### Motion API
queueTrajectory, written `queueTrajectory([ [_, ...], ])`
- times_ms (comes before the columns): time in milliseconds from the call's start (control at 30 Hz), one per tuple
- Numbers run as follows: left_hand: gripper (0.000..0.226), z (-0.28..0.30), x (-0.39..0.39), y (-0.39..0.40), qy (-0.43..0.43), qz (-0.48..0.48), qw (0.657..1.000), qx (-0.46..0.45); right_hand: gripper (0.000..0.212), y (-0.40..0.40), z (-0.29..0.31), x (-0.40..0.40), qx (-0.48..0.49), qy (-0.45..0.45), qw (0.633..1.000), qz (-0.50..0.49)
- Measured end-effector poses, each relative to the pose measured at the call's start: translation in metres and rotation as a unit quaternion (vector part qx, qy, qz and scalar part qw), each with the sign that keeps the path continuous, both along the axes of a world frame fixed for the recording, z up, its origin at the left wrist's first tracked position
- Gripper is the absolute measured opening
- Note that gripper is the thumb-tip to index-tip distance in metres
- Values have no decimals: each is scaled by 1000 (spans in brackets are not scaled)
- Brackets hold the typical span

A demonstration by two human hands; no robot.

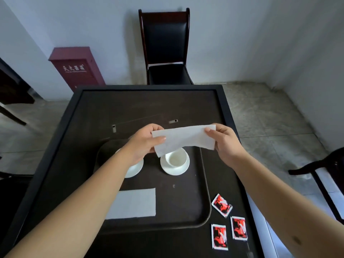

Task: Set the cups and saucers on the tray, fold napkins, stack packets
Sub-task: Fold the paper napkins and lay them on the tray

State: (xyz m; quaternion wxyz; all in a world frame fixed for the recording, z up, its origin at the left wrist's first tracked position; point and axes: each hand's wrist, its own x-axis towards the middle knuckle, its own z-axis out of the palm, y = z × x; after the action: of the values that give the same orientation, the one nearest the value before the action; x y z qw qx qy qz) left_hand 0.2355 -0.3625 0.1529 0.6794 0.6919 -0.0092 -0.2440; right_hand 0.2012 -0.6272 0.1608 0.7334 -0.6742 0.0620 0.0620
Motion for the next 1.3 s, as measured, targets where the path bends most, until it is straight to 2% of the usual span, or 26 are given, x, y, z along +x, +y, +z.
queueTrajectory([
  [167,14,-7,-65,15,48,22,998,44,20,17,-5,-47,-33,11,999,-20],
  [300,25,-17,-109,36,93,80,992,25,22,36,-28,-80,-30,43,999,0],
  [467,32,-33,-152,74,133,119,984,-11,7,64,-60,-114,10,125,991,53],
  [633,23,-59,-181,113,169,155,973,-13,4,106,-80,-141,14,187,981,39],
  [800,23,-84,-189,144,192,157,969,17,6,145,-95,-151,-15,225,974,7],
  [933,17,-101,-182,161,205,158,963,80,2,168,-110,-152,-110,282,953,-4],
  [1133,16,-126,-161,175,188,142,960,152,3,186,-135,-143,-126,292,948,-33],
  [1300,15,-143,-144,180,171,137,956,194,9,197,-155,-125,-197,274,940,-50],
])
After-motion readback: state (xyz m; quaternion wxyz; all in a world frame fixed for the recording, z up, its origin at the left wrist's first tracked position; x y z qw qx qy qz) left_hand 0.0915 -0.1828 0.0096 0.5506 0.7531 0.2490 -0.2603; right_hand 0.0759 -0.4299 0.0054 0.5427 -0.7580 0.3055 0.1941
